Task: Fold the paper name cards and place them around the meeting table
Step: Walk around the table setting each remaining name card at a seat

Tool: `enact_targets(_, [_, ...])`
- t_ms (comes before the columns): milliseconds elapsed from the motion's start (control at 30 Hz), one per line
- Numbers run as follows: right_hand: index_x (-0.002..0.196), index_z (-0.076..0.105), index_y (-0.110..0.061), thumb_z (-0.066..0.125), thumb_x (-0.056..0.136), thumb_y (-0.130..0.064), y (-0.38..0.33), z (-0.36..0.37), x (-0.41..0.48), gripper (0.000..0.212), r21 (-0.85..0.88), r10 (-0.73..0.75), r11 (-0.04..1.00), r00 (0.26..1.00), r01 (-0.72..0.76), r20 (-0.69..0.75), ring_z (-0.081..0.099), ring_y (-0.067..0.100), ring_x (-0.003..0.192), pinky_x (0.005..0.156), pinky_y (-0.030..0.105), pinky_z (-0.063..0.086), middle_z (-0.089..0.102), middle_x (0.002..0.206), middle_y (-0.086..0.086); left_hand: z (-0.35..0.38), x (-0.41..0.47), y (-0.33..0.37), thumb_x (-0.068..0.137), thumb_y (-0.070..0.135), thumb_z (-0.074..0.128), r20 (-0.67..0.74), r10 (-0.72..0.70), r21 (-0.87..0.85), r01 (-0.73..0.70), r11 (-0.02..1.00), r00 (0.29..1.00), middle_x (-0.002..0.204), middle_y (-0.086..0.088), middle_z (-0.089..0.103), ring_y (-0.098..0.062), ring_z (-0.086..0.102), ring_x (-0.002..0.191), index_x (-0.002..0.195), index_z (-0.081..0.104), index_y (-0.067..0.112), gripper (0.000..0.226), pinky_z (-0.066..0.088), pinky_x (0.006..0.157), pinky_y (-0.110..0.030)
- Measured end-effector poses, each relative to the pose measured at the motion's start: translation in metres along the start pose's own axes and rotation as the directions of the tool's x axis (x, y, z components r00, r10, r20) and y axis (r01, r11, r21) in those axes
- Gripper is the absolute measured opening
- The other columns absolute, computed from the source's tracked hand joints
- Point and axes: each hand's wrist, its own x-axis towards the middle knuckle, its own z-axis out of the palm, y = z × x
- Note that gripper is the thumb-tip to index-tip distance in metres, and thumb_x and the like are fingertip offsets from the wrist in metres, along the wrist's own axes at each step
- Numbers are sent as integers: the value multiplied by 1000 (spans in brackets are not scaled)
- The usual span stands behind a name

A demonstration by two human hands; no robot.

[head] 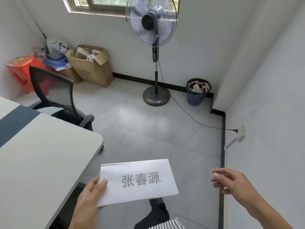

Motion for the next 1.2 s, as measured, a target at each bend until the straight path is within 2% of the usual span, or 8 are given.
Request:
enact_targets(167, [97, 71, -14, 64, 90, -19, -92, 2, 92, 12, 19, -41, 999, 999, 42, -32, 73, 22, 81, 69, 31, 50, 78, 82, 3, 62, 107, 102, 84, 20, 64, 51, 104, 37, -106, 994, 993, 107, -18, 71, -28, 68, 82, 114, 62, 11, 31, 51, 67, -37])
enact_targets(300, [97, 71, -18, 63, 90, -21, -151, 5, 159, 11, 14, -63, 998, 998, 63, -8, 73, 20, 82, 70, 32, 51, 78, 85, 3, 98, 178, 162, 80, 30, 66, 92, 119, 4, -120, 993, 989, 117, -16, 69, -31, 69, 98, 124, 57, 11, 49, 52, 74, -38])
enact_targets(433, [98, 70, -17, 64, 89, -20, -194, 17, 246, 11, -11, -52, 999, 998, 52, 37, 73, 22, 83, 69, 31, 50, 78, 85, 4, 121, 246, 194, 91, 19, 57, 66, 109, -16, -108, 994, 992, 113, -15, 70, -21, 71, 87, 124, 57, 11, 35, 54, 71, -34])
enact_targets(533, [98, 70, -16, 64, 89, -19, -231, 30, 328, 11, -47, -51, 997, 996, 54, 76, 73, 23, 83, 68, 31, 49, 78, 85, 4, 133, 301, 213, 87, 19, 61, -26, 76, -31, -77, 997, 997, 113, -18, 70, -31, 68, 95, 124, 59, 11, 37, 51, 80, -42])
enact_targets(800, [94, 70, -16, 65, 88, -16, -391, 98, 529, 7, -185, -114, 967, 946, 175, 303, 72, 20, 77, 68, 31, 49, 78, 80, 3, 152, 424, 301, 90, 9, 54, -310, 81, -163, -136, 977, 947, 104, -22, 72, -33, 69, 87, 115, 62, 6, 25, 56, 71, -39])
enact_targets(867, [94, 70, -20, 66, 88, -19, -437, 126, 562, 7, -250, -122, 939, 908, 236, 401, 73, 15, 77, 68, 29, 50, 78, 80, -1, 151, 439, 315, 91, 12, 54, -386, 58, -223, -154, 963, 921, 95, -17, 75, -29, 71, 80, 110, 63, 9, 21, 60, 63, -35])
enact_targets(1000, [93, 71, -20, 67, 87, -18, -511, 192, 613, 8, -273, -147, 905, 843, 325, 517, 73, 18, 80, 68, 28, 50, 78, 83, 3, 134, 474, 340, 90, 12, 56, -526, 4, -319, -201, 926, 851, 106, -21, 72, -36, 68, 92, 109, 65, 9, 22, 52, 80, -43])
enact_targets(1200, [96, 71, -19, 67, 87, -18, -567, 304, 669, 10, -307, -104, 889, 802, 340, 588, 73, 22, 82, 73, 34, 51, 78, 84, 4, 82, 546, 391, 91, 12, 53, -591, 8, -341, -259, 904, 807, 91, -14, 77, -26, 73, 75, 102, 68, 14, 18, 56, 65, -37])
